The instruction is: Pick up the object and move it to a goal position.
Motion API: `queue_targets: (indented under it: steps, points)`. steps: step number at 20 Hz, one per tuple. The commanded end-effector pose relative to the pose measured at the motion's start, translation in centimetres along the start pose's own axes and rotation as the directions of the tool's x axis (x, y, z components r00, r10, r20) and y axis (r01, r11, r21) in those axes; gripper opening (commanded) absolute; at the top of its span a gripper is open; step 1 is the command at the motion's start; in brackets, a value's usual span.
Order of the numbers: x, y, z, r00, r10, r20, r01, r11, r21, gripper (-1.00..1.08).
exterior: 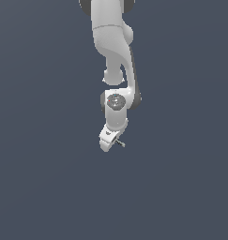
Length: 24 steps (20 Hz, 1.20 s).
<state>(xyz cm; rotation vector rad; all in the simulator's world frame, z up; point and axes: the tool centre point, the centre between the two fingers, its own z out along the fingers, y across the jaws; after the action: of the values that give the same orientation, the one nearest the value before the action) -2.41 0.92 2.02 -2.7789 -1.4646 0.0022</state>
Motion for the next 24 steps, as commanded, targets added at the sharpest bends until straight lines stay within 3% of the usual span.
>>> queue_targets:
  steps: [1,14,24]
  points:
    - [1.0,0.0,-0.9,1.0,-0.001,-0.001,0.001,1.0,-0.001,-1.0]
    - [8.8,0.1,-8.3,1.0,-0.001,-0.002,0.001,1.0,0.0,-1.0]
    - [11.1,0.4,-10.4,1.0,-0.001,-0.001,0.001,1.0,-0.001,-1.0]
